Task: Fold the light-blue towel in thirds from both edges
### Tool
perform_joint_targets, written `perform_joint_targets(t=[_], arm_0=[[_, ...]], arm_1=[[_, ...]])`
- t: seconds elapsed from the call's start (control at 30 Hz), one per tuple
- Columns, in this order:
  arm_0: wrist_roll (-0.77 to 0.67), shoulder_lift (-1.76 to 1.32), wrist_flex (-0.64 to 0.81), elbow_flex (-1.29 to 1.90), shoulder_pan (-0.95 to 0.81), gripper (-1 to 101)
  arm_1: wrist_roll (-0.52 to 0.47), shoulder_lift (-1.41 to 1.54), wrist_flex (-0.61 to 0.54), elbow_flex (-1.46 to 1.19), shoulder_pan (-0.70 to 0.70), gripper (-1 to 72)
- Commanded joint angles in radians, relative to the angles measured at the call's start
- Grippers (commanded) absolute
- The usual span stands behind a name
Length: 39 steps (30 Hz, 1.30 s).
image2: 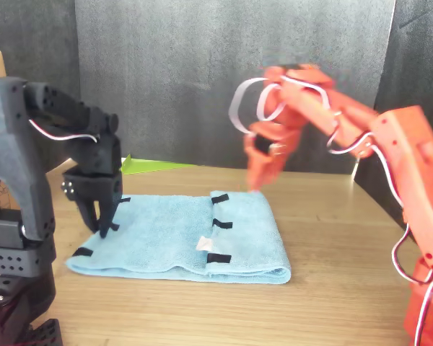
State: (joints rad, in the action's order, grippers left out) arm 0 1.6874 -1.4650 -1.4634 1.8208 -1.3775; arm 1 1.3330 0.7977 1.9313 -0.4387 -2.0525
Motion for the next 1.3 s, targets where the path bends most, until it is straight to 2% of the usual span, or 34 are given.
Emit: perform_joint_targets(t=[0.0,0.53,1.03,1.17,1.27], arm_0=[[0.035,-0.083,-0.077,-0.086,-0.003,0],[0.06,-0.015,-0.353,-0.512,0.25,0],[0.055,0.364,-0.492,-0.994,0.457,0],[0.063,0.545,-0.586,-1.241,0.5,0],[0.069,0.63,-0.597,-1.345,0.534,0]], arm_1=[[0.005,0.101,0.014,-0.041,0.075,18.8],[0.038,0.133,0.008,-0.141,0.258,16.4],[-0.018,0.486,-0.218,-0.709,0.423,18.9],[-0.025,0.557,-0.253,-0.818,0.446,19.0],[-0.029,0.597,-0.273,-0.884,0.456,19.1]])
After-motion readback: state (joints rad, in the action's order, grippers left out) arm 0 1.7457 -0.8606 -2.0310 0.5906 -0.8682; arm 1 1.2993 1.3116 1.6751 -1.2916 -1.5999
